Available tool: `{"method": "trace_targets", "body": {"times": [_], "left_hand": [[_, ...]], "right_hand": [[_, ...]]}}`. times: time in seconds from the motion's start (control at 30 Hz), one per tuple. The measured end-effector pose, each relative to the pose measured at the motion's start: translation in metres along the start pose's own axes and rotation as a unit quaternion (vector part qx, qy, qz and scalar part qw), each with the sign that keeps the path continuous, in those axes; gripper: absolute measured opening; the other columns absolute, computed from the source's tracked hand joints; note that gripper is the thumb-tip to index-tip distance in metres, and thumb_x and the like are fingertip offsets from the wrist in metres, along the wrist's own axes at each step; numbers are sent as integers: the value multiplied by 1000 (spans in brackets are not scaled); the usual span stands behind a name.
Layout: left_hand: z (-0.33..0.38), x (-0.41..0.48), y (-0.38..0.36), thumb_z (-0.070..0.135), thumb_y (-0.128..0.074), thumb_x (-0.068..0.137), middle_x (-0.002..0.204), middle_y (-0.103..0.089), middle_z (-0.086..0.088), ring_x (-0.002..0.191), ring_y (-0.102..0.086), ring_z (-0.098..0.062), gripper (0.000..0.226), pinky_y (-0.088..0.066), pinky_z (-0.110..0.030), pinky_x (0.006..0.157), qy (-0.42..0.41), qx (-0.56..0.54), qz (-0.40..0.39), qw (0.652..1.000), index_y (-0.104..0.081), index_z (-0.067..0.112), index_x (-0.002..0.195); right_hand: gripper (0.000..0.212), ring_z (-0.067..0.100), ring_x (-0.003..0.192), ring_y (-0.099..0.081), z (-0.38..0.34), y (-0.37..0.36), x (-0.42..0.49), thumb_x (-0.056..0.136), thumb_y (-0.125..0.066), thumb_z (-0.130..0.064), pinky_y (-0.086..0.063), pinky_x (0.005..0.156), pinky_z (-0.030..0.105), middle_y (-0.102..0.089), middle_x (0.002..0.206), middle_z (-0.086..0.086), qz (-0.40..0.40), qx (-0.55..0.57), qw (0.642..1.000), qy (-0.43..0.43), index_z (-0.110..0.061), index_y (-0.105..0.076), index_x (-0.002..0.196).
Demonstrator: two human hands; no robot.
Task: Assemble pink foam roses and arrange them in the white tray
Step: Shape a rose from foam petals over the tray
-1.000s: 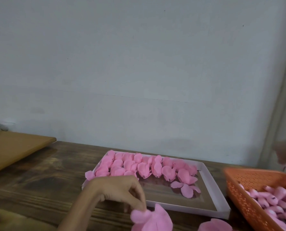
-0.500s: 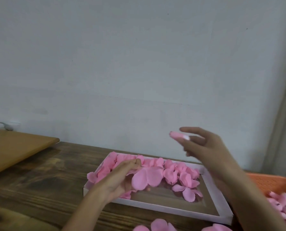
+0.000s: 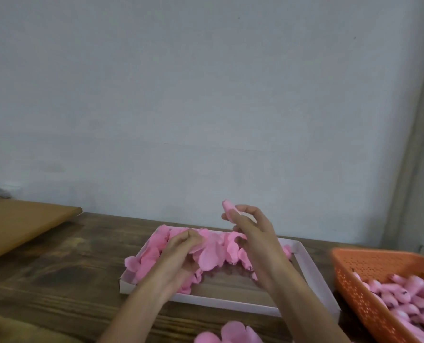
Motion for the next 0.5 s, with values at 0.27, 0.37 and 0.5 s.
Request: {"method": "trace_targets", "body": {"times": [0.27,0.37,0.5], "left_hand": [[-3,3,6,-1,-76,72,89,-71,-19,78,-73,-27,13,-58,-33,54,6,1,50,999,-66,2,78],[-4,4,4,-2,-76,71,119,-65,-29,105,-64,-42,22,-58,-41,59,17,4,58,998,-63,-2,89],[-5,4,3,-6,-71,82,132,-62,-36,115,-60,-43,36,-50,-53,95,21,-21,40,999,-68,-9,117]], "right_hand": [[28,10,97,-72,11,-5,-1,90,-73,-49,-55,81,33,-77,111,-10,-77,12,996,-30,-38,-72,117],[27,14,79,-68,14,-6,-4,94,-68,-52,-53,72,42,-77,100,-6,-87,-4,995,-40,-35,-71,114],[31,18,89,-71,11,-3,-5,95,-70,-46,-57,73,31,-76,103,-1,-95,15,995,-19,-24,-70,117]]}}
Point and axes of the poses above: each hand's wrist, its own x-axis towards the middle knuckle, its own y-axis out of the back of the hand, z = x × y, the point moved 2 cm from there along x, towards the middle knuckle
